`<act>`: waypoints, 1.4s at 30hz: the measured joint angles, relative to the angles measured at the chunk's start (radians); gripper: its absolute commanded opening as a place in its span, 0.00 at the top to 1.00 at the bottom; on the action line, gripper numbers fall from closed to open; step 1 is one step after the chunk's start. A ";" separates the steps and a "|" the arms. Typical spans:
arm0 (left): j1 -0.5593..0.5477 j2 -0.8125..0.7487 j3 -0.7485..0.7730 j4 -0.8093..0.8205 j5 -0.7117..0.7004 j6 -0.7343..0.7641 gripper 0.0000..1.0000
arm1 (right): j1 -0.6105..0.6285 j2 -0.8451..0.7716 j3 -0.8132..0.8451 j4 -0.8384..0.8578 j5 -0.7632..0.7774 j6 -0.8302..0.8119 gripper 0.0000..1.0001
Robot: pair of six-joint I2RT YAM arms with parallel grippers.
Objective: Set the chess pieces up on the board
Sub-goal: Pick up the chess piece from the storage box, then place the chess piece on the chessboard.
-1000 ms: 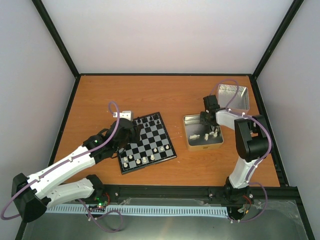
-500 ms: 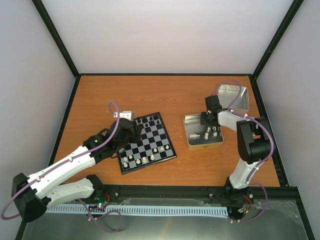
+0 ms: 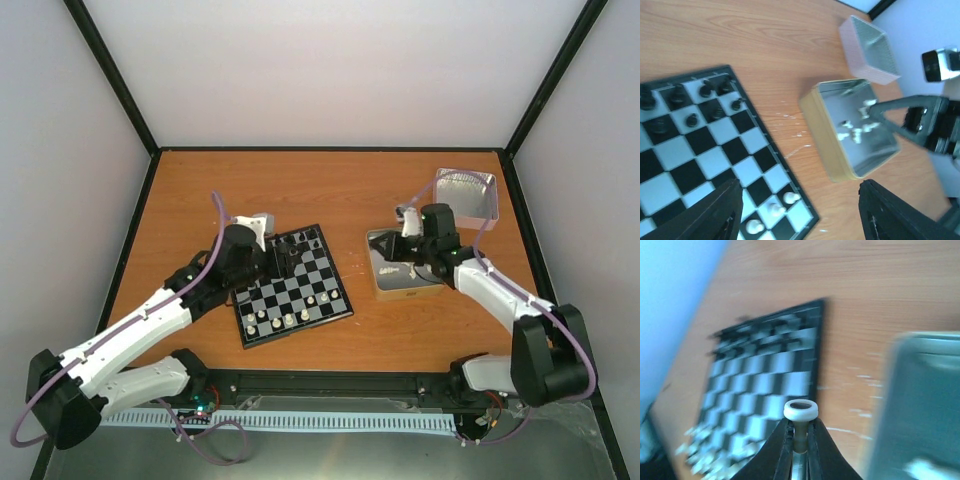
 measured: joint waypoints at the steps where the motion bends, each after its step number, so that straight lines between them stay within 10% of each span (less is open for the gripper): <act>1: 0.018 0.000 -0.003 0.023 0.054 -0.010 0.28 | 0.031 -0.022 -0.005 0.019 -0.049 -0.011 0.92; 20: 0.080 0.031 0.001 0.203 0.598 -0.145 0.19 | 0.373 -0.061 0.222 -0.067 -0.331 -0.362 0.94; 28: 0.094 0.032 0.011 0.188 0.575 -0.164 0.49 | 0.402 -0.018 0.257 -0.196 -0.305 -0.454 0.94; 42: 0.098 0.097 0.015 0.167 0.601 -0.164 0.70 | 0.417 0.007 0.284 -0.234 -0.266 -0.478 0.94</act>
